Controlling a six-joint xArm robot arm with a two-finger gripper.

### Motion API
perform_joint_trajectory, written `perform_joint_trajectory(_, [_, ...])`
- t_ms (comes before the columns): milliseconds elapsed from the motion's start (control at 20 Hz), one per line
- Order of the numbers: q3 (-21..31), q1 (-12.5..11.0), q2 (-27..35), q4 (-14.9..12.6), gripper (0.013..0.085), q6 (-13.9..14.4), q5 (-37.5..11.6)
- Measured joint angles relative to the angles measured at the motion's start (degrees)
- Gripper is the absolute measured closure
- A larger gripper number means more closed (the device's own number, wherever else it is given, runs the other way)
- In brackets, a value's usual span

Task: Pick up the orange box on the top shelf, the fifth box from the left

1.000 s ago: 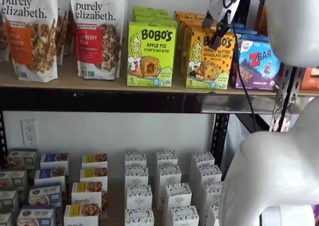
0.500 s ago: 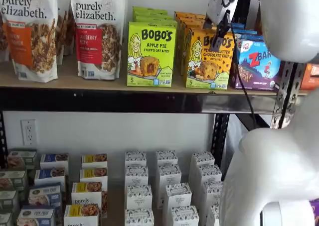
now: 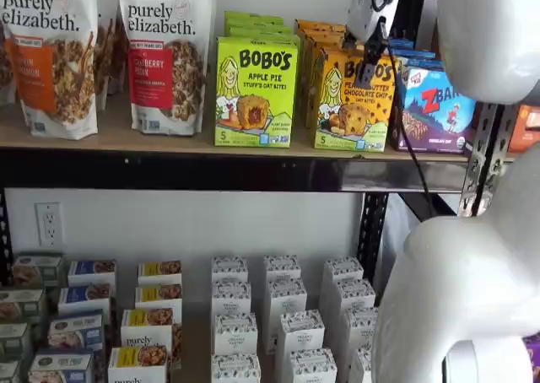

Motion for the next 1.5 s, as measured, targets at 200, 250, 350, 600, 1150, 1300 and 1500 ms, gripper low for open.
perform_joint_trajectory(200, [-0.73,0.93,0.8,-0.63,0.013,0.84,0.93])
perform_joint_trajectory(250, [-0.75,1.05,0.86,-0.66,0.013,0.96,1.0])
perform_joint_trajectory(350, [-0.67,1.19,0.85,-0.67,0.013,1.09,0.98])
perform_joint_trajectory(600, [-1.09,1.0,0.99,-0.97,0.013,0.92,2.01])
perform_joint_trajectory(1150, [-0.27,-0.2,0.21,-0.68,0.021,-0.21,2.54])
perform_joint_trajectory(1300, [-0.28,-0.48,0.19,-0.46,0.029,-0.45,2.7])
perform_joint_trajectory(1500, [-0.21,-0.81,0.15,0.14,0.037,-0.68,2.63])
